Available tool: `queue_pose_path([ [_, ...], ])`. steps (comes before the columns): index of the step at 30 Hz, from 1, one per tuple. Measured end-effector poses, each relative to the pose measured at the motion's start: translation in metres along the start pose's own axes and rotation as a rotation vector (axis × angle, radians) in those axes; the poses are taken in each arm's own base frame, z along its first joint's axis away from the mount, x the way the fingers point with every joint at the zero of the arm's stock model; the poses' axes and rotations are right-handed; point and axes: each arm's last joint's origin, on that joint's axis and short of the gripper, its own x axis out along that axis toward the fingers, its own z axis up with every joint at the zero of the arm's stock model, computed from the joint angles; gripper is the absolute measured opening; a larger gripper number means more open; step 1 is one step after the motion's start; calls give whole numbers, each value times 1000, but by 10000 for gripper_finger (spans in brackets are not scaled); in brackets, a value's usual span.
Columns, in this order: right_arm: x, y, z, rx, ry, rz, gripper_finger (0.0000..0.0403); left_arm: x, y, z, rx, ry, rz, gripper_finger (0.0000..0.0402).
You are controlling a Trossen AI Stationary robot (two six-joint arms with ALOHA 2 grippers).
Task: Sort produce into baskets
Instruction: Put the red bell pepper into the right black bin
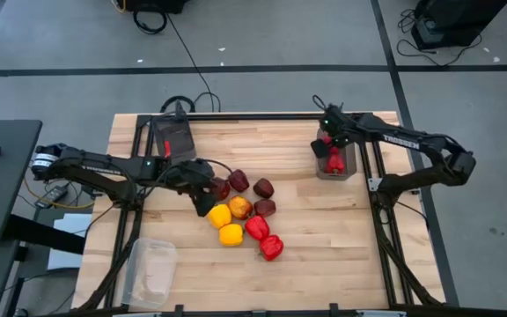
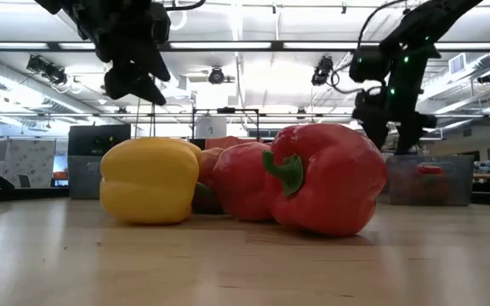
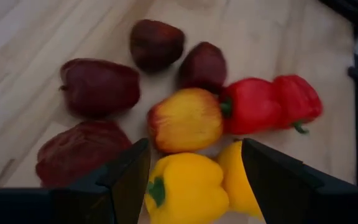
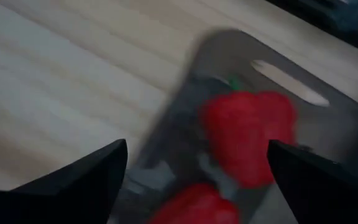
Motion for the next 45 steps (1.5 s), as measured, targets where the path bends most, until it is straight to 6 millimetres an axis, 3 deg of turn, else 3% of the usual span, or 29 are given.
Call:
queue_pose_path([
  [8, -44, 38, -12, -103, -169, 365, 371, 15, -27, -5, 94, -8, -152, 246],
  [13, -59, 65, -29, -204, -116, 601, 375, 22, -55, -1, 118, -107, -355, 243],
  [16, -63, 84, -44, -310, -66, 669, 379, 25, -65, -1, 99, -149, -387, 243],
  [22, -65, 126, -84, -539, 33, 782, 372, 32, -61, -7, 38, -130, -270, 243],
  [30, -76, 175, -142, -678, -110, 795, 367, 32, -60, -15, 10, -59, -242, 242],
  [34, -75, 200, -166, -719, -203, 840, 367, 30, -67, -27, 9, 9, -239, 242],
  [38, -60, 215, -182, -750, -189, 841, 369, 25, -80, -41, 44, 43, -273, 242],
  [45, -38, 232, -193, -783, -97, 743, 389, 21, -95, -55, 102, -42, -205, 242],
])
